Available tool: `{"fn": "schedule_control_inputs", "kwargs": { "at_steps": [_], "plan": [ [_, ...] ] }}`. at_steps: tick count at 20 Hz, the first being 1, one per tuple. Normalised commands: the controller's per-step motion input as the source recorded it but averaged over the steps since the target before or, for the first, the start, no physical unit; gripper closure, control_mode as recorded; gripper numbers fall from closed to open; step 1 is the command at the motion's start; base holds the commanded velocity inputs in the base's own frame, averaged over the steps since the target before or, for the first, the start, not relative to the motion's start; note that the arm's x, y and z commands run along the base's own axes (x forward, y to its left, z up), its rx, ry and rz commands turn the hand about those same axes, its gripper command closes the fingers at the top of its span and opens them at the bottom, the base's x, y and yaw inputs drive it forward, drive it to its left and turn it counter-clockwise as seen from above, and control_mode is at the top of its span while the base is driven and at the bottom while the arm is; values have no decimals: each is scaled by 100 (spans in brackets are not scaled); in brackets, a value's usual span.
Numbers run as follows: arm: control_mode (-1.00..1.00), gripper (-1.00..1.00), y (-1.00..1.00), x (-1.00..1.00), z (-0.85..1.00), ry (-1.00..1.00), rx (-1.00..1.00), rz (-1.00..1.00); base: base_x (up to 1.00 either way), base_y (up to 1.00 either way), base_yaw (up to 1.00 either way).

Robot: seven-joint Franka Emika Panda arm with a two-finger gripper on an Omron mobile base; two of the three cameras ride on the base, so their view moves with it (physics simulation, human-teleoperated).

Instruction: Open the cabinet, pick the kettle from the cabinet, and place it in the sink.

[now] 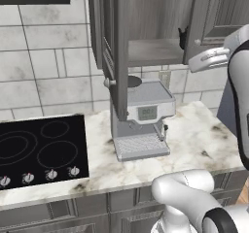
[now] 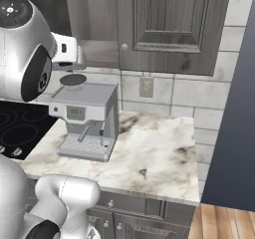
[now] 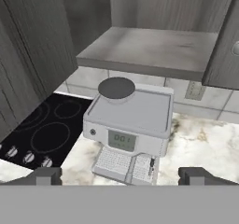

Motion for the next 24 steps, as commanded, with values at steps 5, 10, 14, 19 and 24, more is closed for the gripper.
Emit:
{"fn": "schedule_control_inputs", "kwargs": {
  "at_steps": [5,10,14,19,24],
  "plan": [
    [-100,-100,-45,3,7,-2,-13,0,0,0,0],
    [-100,-100,-46,5,0,0,0,0,0,0,0],
    [-100,-100,-29,21,4,-2,0,-4,0,0,0],
    [-100,-100,-18,41,9,-1,7,0,0,0,0],
    [-100,-100,-13,42,8,-3,6,-1,0,0,0]
  ]
}}
